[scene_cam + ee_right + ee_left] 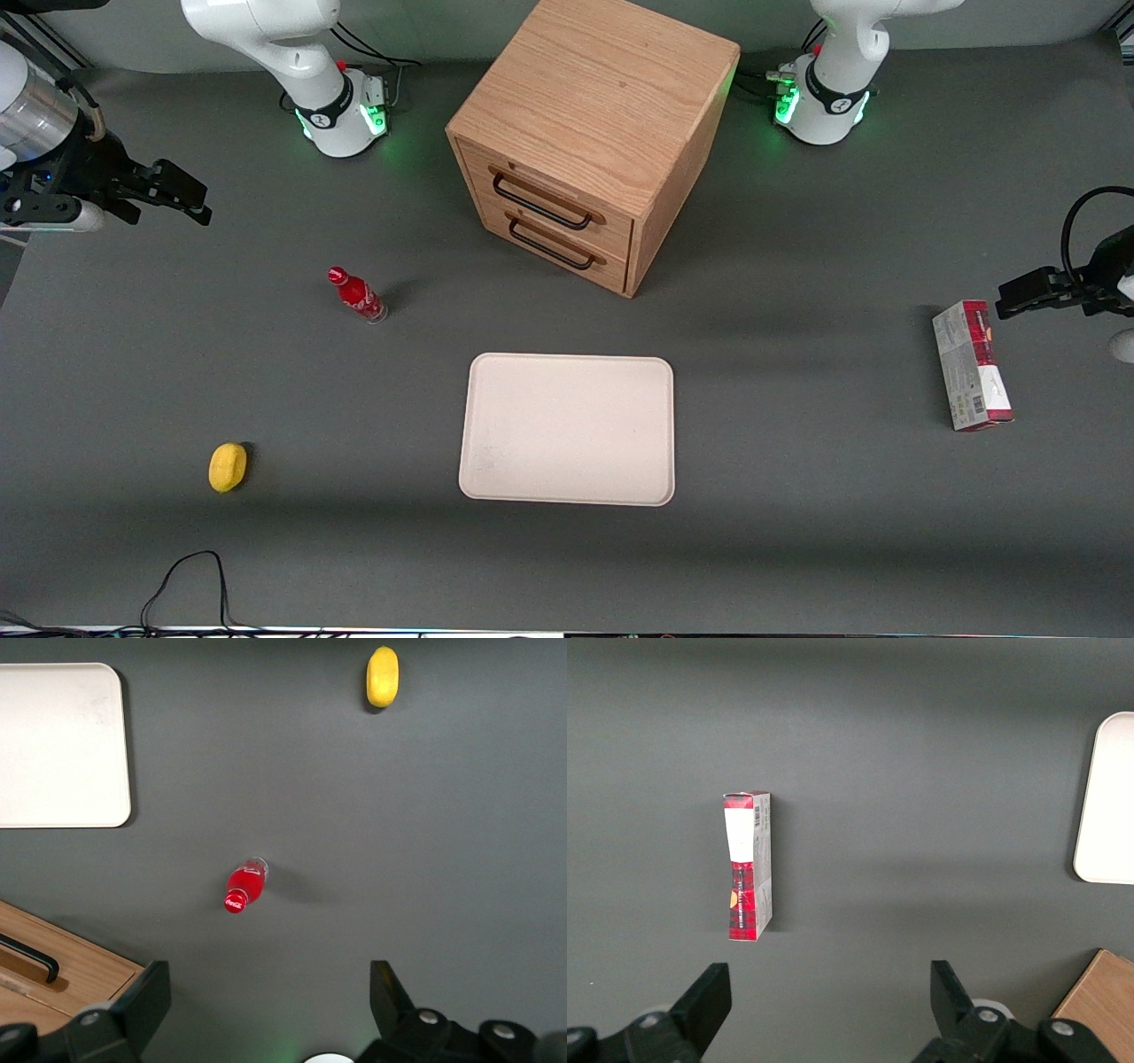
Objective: Open upper drawer
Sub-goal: 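Move the right gripper toward the upper drawer's dark bar handle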
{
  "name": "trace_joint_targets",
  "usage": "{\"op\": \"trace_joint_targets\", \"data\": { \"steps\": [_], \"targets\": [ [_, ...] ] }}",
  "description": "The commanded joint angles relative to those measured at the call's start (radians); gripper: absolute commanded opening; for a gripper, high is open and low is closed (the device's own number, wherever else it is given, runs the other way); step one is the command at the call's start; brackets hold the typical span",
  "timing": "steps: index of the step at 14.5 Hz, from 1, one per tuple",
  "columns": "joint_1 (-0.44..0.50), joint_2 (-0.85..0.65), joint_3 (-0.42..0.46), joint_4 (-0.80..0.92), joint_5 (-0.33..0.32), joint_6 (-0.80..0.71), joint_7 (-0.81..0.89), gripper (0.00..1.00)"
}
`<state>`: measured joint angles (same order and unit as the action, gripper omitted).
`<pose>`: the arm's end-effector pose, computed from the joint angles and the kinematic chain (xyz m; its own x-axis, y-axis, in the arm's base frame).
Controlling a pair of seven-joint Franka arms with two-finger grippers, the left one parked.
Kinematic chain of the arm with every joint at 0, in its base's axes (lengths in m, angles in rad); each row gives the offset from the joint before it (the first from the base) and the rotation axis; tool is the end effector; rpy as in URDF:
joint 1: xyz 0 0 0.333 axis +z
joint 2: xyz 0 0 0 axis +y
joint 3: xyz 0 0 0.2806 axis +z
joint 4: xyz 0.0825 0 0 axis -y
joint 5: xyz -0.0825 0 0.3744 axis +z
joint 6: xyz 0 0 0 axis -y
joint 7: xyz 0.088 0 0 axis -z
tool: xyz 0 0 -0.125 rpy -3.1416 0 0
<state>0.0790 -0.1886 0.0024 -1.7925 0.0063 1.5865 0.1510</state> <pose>0.4895 0.0408 0.5676 0.9974 -0.0697 -0.0181 -0.0698 -0.9976 -0.0032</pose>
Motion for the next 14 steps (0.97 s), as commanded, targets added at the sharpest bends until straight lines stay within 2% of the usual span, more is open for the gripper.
{"op": "trace_joint_targets", "data": {
  "steps": [1,4,14],
  "targets": [
    [-0.01,0.027,0.013,0.028,0.018,-0.025,0.01,1.0],
    [-0.007,0.098,0.045,0.088,0.02,-0.025,-0.002,1.0],
    [0.025,0.322,0.48,0.321,0.032,-0.019,-0.04,1.0]
  ]
}}
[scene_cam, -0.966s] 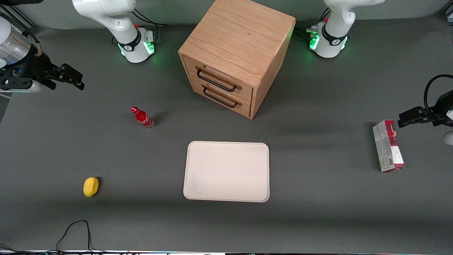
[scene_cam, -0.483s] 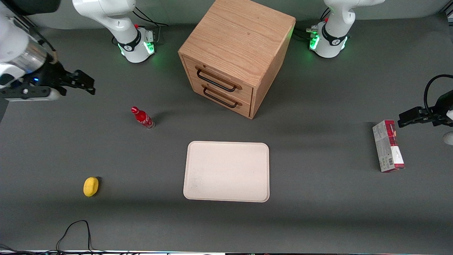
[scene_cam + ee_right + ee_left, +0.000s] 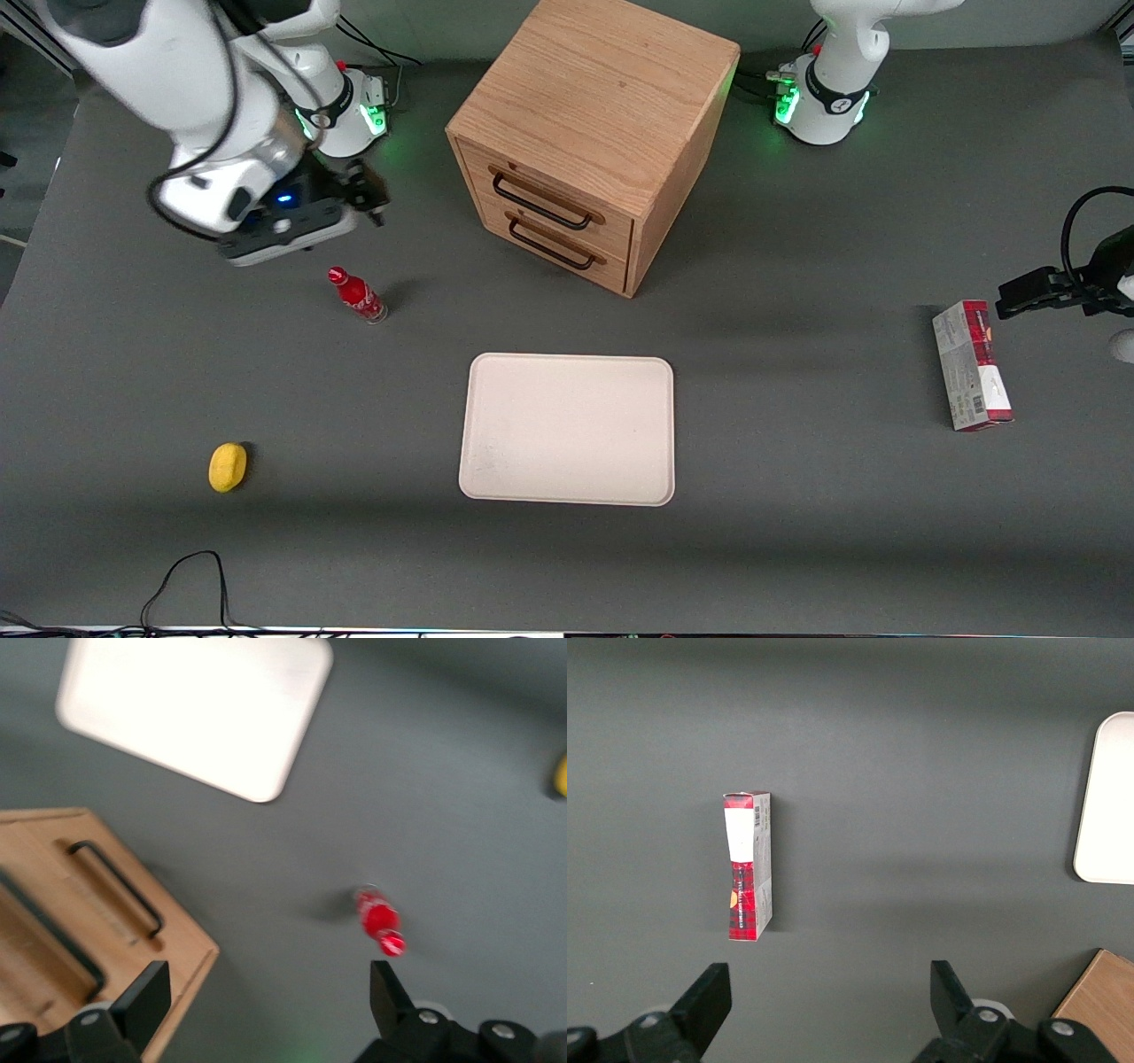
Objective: Open upper drawer
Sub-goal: 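Move the right gripper toward the upper drawer's dark bar handle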
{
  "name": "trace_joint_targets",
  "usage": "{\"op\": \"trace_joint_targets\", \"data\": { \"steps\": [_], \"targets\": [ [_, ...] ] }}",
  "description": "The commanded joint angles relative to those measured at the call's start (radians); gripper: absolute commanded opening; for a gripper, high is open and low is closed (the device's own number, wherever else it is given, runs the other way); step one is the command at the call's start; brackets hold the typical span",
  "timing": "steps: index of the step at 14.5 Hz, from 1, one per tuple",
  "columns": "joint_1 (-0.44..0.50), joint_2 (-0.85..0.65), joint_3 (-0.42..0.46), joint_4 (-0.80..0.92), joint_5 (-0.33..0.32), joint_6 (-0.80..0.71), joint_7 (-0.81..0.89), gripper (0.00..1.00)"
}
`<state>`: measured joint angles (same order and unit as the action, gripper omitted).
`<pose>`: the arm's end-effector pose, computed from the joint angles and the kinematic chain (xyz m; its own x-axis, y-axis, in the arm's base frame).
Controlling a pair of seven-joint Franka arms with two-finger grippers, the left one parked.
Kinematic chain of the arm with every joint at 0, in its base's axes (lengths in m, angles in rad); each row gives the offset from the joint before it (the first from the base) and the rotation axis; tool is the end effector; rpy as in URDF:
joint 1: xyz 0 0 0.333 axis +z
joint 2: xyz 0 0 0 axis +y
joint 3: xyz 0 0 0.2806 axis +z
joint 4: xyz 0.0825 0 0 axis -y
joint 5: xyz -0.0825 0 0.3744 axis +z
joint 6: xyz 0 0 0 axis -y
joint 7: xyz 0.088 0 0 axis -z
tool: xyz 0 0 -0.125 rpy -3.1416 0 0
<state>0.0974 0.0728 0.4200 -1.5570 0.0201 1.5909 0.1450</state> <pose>0.4915 0.2748 0.5424 0.9309 0.3632 -0.0394 0.3615 -0.9313 -0.0445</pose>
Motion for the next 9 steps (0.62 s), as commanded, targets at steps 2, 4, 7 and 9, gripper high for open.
{"op": "trace_joint_targets", "data": {
  "steps": [2,4,7,9],
  "targets": [
    [0.005,0.09,0.121,0.094,0.027,-0.032,-0.178,1.0],
    [0.005,0.111,0.137,0.091,0.119,-0.031,-0.283,1.0],
    [0.007,0.166,0.17,0.086,0.231,-0.026,-0.361,1.0],
    [0.007,0.199,0.197,0.065,0.228,-0.011,-0.37,1.0]
  ]
}}
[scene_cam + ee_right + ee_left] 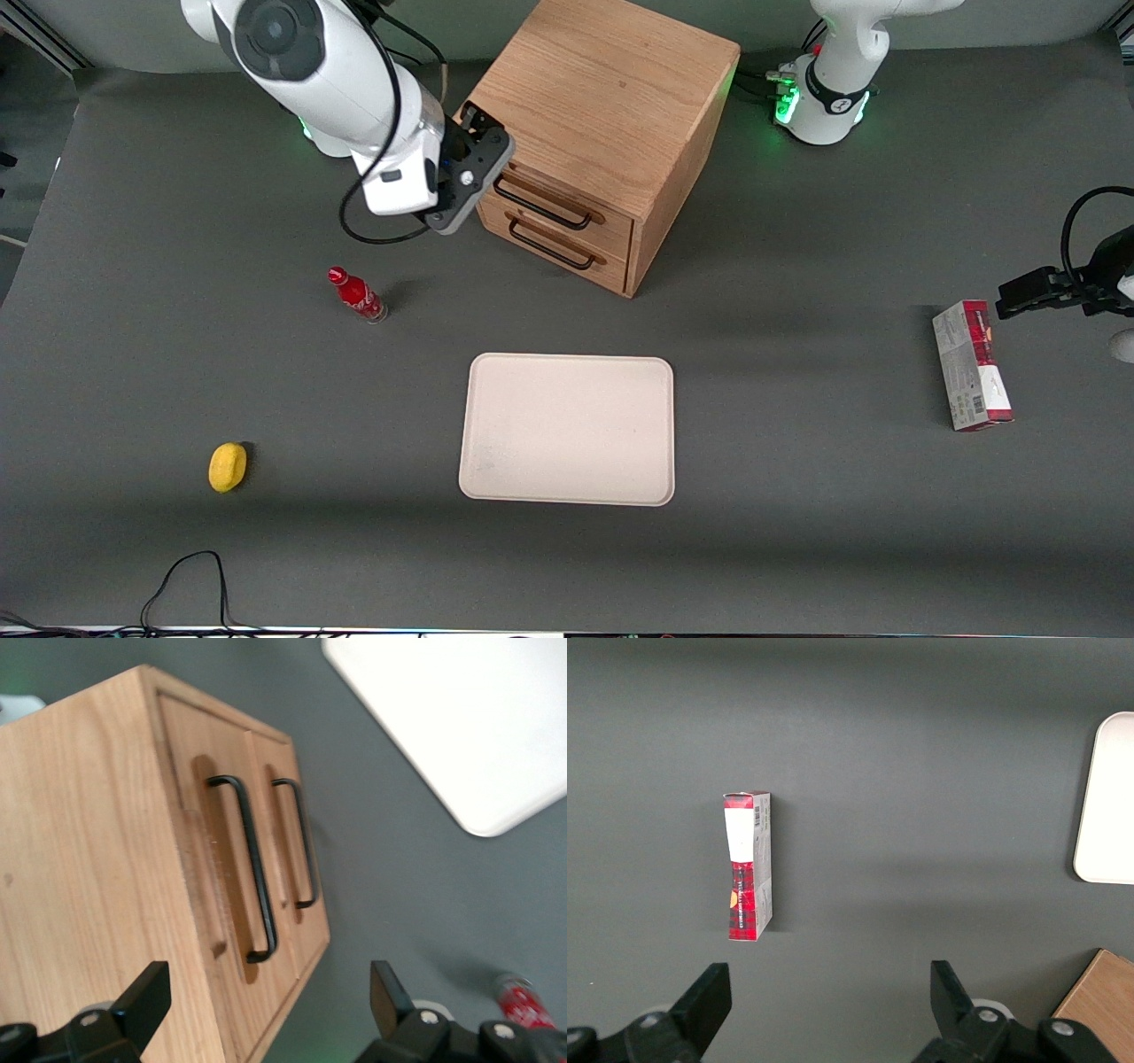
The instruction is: Open upper drawer
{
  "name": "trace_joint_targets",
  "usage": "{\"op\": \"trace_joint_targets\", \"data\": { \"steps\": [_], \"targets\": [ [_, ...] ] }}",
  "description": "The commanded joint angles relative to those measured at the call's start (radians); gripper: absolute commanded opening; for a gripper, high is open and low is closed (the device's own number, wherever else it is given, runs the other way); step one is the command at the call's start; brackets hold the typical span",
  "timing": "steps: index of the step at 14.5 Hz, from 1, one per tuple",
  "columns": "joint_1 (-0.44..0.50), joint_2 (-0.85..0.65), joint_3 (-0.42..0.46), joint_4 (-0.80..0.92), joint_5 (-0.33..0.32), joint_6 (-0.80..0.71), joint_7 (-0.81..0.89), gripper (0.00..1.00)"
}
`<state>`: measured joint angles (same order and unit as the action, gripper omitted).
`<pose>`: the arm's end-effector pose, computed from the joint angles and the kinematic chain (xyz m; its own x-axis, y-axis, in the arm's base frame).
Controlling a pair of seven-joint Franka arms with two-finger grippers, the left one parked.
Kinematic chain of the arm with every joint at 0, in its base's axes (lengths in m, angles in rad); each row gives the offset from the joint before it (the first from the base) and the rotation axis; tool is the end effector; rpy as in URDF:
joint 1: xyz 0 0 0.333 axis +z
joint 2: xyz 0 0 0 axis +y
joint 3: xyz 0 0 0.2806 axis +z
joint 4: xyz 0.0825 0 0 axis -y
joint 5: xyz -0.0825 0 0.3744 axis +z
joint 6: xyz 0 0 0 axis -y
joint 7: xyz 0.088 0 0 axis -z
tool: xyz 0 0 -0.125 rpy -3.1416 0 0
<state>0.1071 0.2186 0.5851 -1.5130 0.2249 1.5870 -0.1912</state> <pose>0.4522 0.3763 0.5003 0.6437 0.7641 -0.0430 0.7063 -0.6148 -0.3510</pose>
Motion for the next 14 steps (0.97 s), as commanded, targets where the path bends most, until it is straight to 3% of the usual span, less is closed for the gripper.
{"op": "trace_joint_targets", "data": {
  "steps": [1,6,14],
  "targets": [
    [-0.003,0.068,0.044,0.004,0.024,0.013,-0.062,1.0],
    [0.0,0.073,0.061,-0.17,0.019,0.181,-0.112,1.0],
    [0.002,0.085,0.067,-0.32,-0.058,0.366,-0.12,1.0]
  ]
}}
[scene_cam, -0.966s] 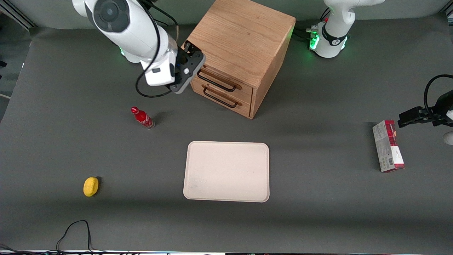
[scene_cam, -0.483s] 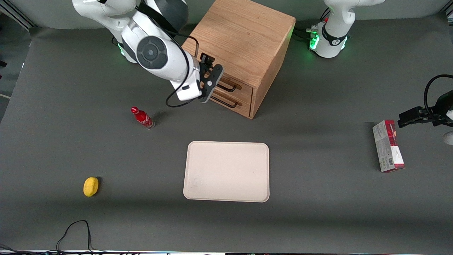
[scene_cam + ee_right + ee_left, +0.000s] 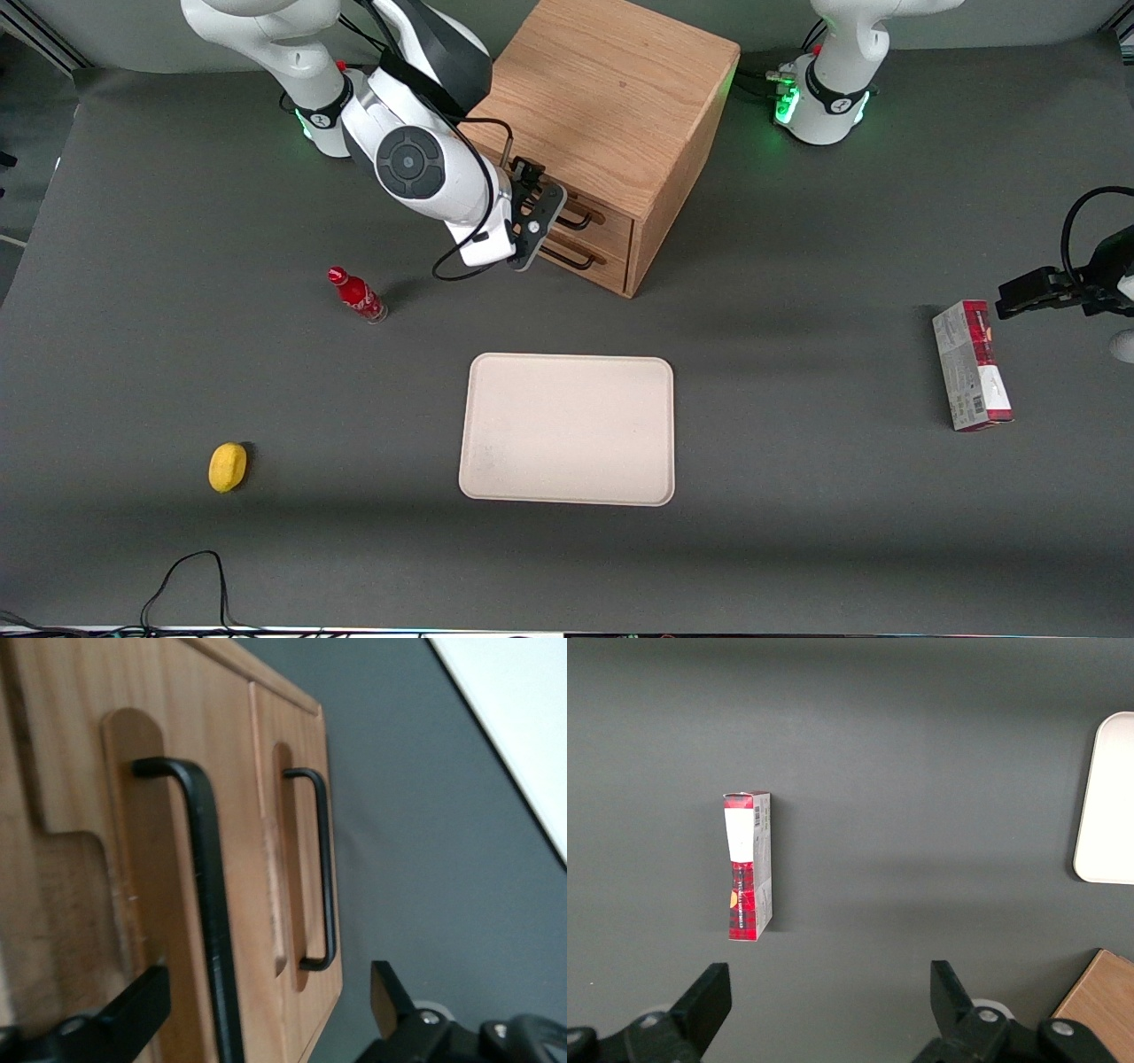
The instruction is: Open upper drawer
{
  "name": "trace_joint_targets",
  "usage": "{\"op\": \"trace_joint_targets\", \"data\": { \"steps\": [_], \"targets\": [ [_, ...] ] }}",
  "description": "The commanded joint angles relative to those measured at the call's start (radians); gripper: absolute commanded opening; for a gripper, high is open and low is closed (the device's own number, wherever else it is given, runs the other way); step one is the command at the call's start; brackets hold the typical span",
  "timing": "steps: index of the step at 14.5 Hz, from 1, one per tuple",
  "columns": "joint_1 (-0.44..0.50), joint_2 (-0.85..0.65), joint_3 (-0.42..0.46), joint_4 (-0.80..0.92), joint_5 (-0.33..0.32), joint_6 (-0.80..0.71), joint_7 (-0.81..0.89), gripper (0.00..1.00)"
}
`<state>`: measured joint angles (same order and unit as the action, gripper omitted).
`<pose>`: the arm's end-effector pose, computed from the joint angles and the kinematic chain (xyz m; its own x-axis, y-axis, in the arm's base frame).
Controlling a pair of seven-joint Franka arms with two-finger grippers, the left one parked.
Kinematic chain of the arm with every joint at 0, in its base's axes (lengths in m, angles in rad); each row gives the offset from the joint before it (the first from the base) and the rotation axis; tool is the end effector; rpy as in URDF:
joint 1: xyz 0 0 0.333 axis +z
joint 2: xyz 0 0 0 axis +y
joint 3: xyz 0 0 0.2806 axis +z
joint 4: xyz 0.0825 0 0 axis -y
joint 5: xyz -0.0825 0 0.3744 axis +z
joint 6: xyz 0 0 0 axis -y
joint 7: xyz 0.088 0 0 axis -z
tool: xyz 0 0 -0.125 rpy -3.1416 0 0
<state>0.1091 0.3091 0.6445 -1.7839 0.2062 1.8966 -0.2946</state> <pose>0.4318 0.4053 0.3599 0.5682 0.8218 -0.0416 0.7489 -0.5374 -0.3878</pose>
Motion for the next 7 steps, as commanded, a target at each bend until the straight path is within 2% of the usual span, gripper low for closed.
{"op": "trace_joint_targets", "data": {
  "steps": [1,7],
  "targets": [
    [0.0,0.004,0.007,-0.049,-0.044,0.065,-0.017,1.0],
    [-0.005,0.045,0.006,-0.042,-0.109,0.117,-0.017,1.0]
  ]
}}
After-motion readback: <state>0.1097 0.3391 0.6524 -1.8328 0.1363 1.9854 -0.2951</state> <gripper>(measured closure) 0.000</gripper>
